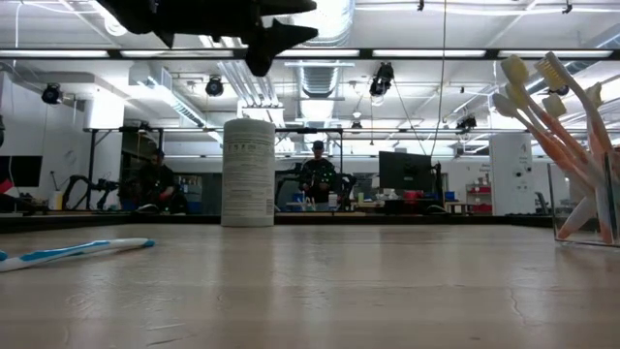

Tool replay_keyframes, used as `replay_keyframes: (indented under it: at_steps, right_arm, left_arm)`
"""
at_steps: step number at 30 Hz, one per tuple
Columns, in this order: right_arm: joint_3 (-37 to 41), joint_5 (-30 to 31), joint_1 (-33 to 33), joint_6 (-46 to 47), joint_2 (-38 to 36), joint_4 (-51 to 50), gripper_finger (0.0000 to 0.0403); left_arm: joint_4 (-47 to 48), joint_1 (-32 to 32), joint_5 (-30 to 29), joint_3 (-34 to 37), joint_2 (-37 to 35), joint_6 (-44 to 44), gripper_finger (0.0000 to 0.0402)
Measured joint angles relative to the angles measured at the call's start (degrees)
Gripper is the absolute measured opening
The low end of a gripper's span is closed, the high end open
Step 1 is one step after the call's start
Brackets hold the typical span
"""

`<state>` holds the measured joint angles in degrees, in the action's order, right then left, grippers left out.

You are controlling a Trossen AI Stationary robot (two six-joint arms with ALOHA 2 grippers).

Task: Pick & Place toothbrushing station
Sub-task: Put the blue toothbrush into the bottom section of the transparent organizer

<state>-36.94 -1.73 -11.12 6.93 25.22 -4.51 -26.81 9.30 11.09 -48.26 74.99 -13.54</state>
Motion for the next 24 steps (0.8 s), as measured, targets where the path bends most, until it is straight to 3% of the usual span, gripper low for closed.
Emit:
replay_keyframes:
  at_steps: [9, 16, 24]
  right_arm:
    - [1.30, 0.25, -0.01, 1.79, -6.39, -11.70, 0.0091]
    - [1.70, 0.25, -0.01, 0.40, -9.01, -11.58, 0.0083]
    - [1.83, 0.34, -0.01, 0.33, -9.88, -11.58, 0.0070]
  left_arm:
    - [4.56, 0.00, 0.02, 5.51, -9.52, -0.04, 0.0218]
    - [4.83, 0.00, 0.02, 8.29, -13.85, -0.11, 0.0218]
    - [6.06, 0.00, 0.03, 8.28, -14.13, -0.42, 0.0218]
